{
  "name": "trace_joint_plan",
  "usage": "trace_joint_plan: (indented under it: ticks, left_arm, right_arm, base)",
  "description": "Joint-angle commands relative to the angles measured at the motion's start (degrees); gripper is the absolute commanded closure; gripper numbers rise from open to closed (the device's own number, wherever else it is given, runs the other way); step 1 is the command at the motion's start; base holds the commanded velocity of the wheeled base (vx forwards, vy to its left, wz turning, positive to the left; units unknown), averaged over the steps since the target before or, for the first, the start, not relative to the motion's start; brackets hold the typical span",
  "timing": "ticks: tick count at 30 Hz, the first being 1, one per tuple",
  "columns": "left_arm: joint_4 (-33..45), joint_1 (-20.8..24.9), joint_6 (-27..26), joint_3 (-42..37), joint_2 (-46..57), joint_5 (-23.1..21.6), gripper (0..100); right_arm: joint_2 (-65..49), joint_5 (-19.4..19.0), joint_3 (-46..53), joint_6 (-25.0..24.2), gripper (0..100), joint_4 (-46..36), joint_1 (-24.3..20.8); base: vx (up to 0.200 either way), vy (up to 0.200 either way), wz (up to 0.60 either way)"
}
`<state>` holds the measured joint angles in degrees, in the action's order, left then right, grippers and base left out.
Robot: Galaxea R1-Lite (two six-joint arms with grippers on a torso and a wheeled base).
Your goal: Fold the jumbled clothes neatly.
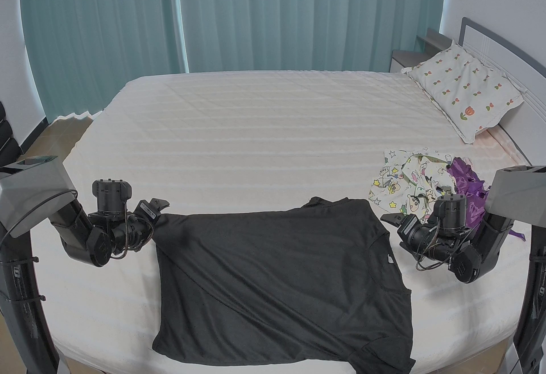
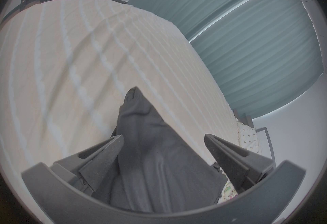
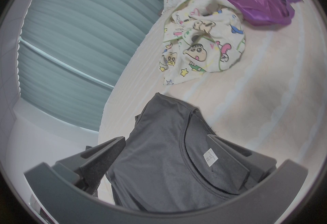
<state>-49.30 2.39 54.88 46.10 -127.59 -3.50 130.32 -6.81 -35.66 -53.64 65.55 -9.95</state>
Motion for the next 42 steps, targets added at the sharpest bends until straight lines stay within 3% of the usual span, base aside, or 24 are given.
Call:
trace_joint_plan:
  ticks: [1, 9, 20, 23, 24, 27, 32, 42]
  left_arm:
    - [0.08, 2.62, 1.02, -7.7, 6.74, 0.16, 0]
    - [-1.15, 4.11, 2.95, -24.57, 14.82, -1.51, 0]
    - [-1.24, 6.75, 2.6, -31.08, 13.42, -2.92, 0]
    - [-1.24, 6.84, 2.6, -31.08, 13.33, -2.92, 0]
    - [-3.44, 8.33, 2.25, -30.72, 9.55, -2.13, 0]
    - [-6.86, 10.27, 1.46, -30.99, 5.95, 0.07, 0]
    - [-13.1, 14.57, 0.58, -30.72, -1.52, 10.71, 0]
    - [-15.48, 16.07, -1.62, -27.91, -4.51, 13.17, 0]
  right_arm:
    - [-8.33, 0.4, 1.38, 3.1, 0, -4.73, -0.69]
    - [-14.13, -1.27, 18.96, 2.75, 0, -3.23, -3.59]
    - [-5.25, -2.15, 29.77, 0.11, 0, 18.83, -5.08]
    - [-5.07, -2.15, 29.77, 0.11, 0, 19.09, -5.08]
    - [-2.7, -2.15, 31.61, 0.11, 0, 24.36, -5.08]
    - [-2.88, -2.24, 31.97, 0.11, 0, 24.1, -5.08]
    - [-2.52, -2.24, 31.79, 0.11, 0, 24.1, -5.08]
    - [-2.52, -2.24, 31.7, 0.11, 0, 24.1, -5.35]
  base:
    - [-0.2, 0.0, 0.0]
    - [-0.2, 0.0, 0.0]
    - [-0.2, 0.0, 0.0]
    - [-0.133, 0.0, 0.0]
    - [0.0, 0.0, 0.0]
    - [0.0, 0.0, 0.0]
    - [0.0, 0.0, 0.0]
    - [0.0, 0.0, 0.0]
